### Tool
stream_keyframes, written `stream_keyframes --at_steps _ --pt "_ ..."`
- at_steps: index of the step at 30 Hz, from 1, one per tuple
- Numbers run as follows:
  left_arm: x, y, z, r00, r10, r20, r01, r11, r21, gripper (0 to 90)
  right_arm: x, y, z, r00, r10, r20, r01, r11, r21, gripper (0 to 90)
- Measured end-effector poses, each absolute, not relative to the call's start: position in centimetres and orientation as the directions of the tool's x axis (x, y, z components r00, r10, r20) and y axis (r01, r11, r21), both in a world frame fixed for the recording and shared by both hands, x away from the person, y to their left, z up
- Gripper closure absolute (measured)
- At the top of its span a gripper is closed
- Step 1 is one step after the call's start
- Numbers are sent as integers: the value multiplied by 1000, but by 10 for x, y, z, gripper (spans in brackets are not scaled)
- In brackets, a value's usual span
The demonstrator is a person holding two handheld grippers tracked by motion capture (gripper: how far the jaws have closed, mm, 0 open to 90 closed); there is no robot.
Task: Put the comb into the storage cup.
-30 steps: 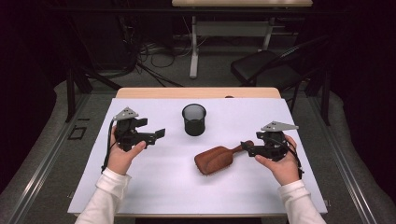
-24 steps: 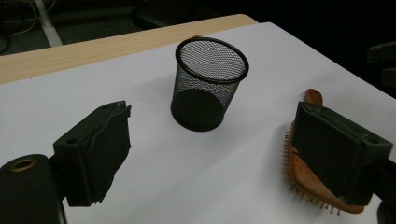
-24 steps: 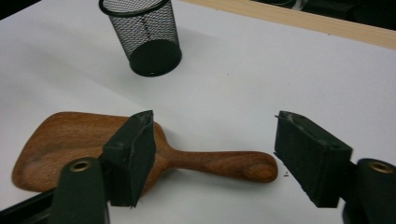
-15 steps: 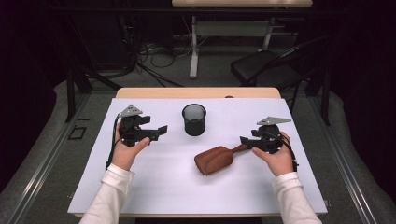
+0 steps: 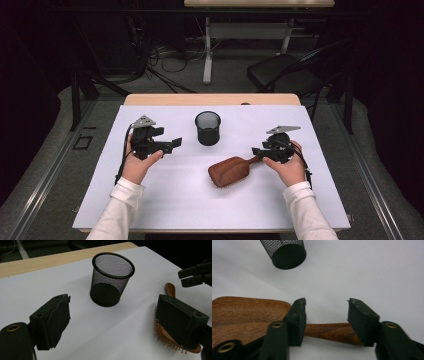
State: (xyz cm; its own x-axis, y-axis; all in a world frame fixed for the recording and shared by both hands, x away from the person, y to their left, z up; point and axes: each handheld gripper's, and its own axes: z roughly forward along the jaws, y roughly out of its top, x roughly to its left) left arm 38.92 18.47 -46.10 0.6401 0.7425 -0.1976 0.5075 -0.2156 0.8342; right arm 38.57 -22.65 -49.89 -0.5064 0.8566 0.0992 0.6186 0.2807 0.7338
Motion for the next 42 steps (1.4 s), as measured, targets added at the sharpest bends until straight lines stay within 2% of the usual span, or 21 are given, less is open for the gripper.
stream_keyframes --at_steps 3,5,7,8,9,10,11,13,25,42 --pt "388 185 -461 640 741 -203 508 -209 836 123 390 -221 -505 -505 855 116 638 279 718 594" --pt "388 186 -461 638 742 -207 508 -204 837 123 392 -220 -507 -503 857 114 639 280 717 618" --pt "387 187 -460 637 741 -211 508 -198 838 123 394 -217 -511 -503 858 105 640 288 713 698" --pt "387 188 -460 637 742 -211 508 -197 839 123 394 -217 -511 -503 858 105 640 288 713 698" --pt "386 188 -460 636 741 -216 509 -193 839 123 396 -215 -514 -507 856 103 641 294 709 763" --pt "386 188 -460 636 741 -216 509 -193 839 123 396 -215 -514 -507 856 103 641 294 709 763" --pt "386 188 -460 636 740 -220 510 -189 839 123 397 -213 -517 -515 851 104 646 306 700 835" --pt "386 189 -459 637 739 -219 509 -189 839 123 398 -212 -520 -524 845 105 648 315 694 899" --pt "383 190 -458 637 737 -226 511 -184 839 123 399 -203 -536 -535 841 82 658 353 665 900" --pt "382 197 -457 629 742 -232 513 -173 841 123 398 -211 -536 -525 847 85 677 355 645 900"
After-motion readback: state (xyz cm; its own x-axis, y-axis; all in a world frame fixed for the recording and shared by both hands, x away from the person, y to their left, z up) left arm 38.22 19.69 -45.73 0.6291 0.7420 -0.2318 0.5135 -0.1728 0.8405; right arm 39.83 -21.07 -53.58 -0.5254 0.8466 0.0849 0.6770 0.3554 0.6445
